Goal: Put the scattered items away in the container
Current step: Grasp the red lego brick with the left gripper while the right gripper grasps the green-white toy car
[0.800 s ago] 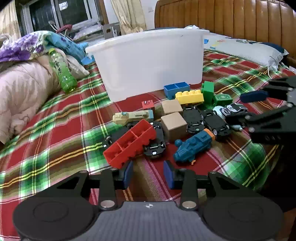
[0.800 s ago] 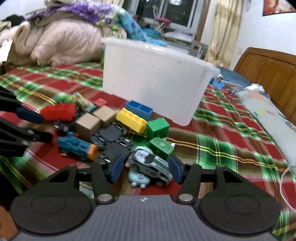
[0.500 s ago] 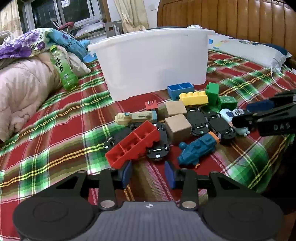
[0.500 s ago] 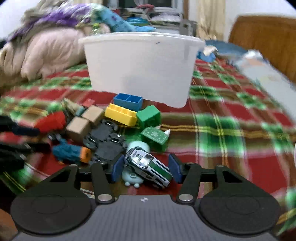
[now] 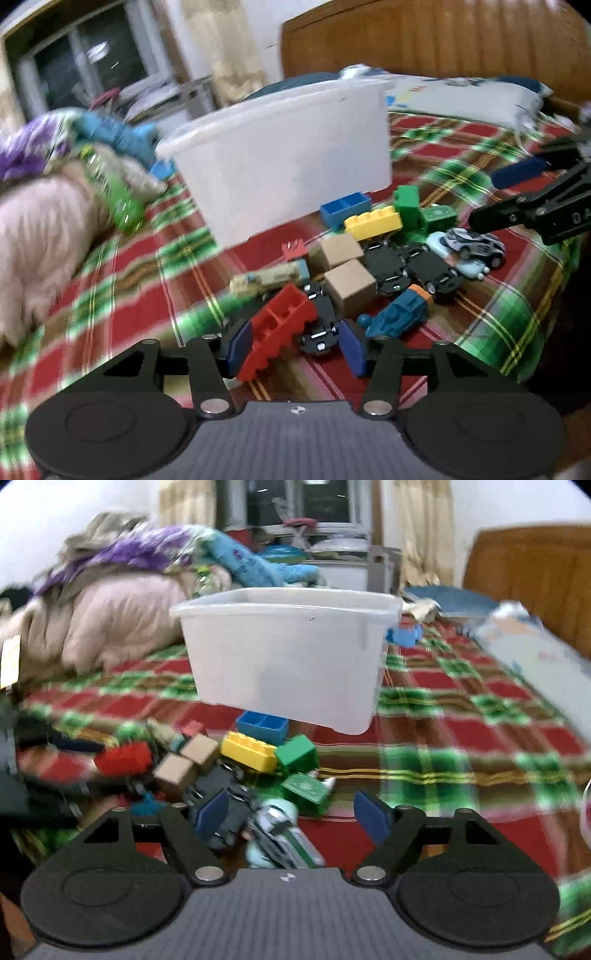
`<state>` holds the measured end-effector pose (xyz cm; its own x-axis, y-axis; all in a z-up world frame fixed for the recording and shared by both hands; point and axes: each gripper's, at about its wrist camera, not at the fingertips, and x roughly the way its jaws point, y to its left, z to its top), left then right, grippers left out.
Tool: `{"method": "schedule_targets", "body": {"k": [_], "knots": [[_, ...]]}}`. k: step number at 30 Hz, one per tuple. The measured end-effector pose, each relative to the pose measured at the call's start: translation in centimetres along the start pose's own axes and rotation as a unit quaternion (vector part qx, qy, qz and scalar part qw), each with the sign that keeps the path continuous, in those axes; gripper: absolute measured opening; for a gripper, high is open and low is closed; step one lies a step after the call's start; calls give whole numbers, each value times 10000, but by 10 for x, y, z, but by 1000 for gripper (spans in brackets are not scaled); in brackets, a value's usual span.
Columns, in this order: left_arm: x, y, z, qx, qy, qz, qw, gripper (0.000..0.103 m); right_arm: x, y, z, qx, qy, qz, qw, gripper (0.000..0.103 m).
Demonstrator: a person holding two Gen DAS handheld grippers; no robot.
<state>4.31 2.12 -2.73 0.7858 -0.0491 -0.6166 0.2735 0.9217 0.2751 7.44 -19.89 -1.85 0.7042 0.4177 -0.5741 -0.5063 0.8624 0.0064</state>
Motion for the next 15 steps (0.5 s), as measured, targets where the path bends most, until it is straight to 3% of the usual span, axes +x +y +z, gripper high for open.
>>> {"method": "schedule_targets", "body": {"k": [2, 4, 6, 11, 14, 15], "knots": [[-6, 1, 2, 502, -159, -124, 9985, 56, 0, -2, 0, -84, 74, 62, 9999, 67], [-4, 1, 5, 1180, -258, 98, 9926, 56, 2, -7, -3, 29, 127, 128, 9998, 56], [9, 6, 11, 1561, -97, 229, 9874, 56, 7, -10, -6, 195, 177, 187, 9995, 51], [43, 25, 8, 1591, 676, -634, 9829, 47, 6, -9, -13, 239, 166, 219, 9993, 49], [38, 22, 0, 1536, 611, -774, 9832, 40, 5, -11, -15, 262, 130, 191, 9994, 47], [35, 22, -1, 1405, 602, -893, 9842, 31, 5, -11, -15, 281, 127, 176, 9994, 46]]}}
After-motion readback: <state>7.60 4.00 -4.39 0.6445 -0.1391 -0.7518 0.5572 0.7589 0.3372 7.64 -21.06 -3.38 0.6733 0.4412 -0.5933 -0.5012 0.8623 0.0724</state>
